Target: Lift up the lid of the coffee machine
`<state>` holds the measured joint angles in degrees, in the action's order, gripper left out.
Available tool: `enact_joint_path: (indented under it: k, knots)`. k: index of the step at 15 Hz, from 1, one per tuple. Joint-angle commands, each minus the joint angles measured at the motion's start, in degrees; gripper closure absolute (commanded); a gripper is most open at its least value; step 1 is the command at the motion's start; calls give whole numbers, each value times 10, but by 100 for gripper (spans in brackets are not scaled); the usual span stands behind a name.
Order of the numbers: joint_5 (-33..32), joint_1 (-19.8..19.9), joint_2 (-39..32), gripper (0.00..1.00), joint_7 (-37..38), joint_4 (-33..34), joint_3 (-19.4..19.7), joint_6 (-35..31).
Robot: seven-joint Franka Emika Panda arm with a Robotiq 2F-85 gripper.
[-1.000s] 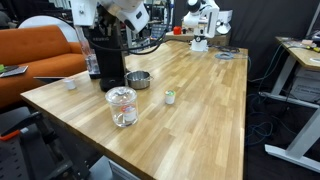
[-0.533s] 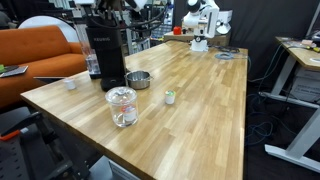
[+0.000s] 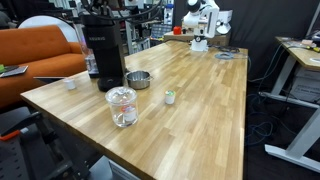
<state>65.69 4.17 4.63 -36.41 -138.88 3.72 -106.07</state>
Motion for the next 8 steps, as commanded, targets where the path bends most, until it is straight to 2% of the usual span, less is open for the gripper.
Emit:
enact_joint_path:
  k: [1, 8]
  knots:
    - [-28, -17, -10, 100, 37, 24, -17, -7]
    - [-68, -28, 19, 100, 90, 54, -26, -9]
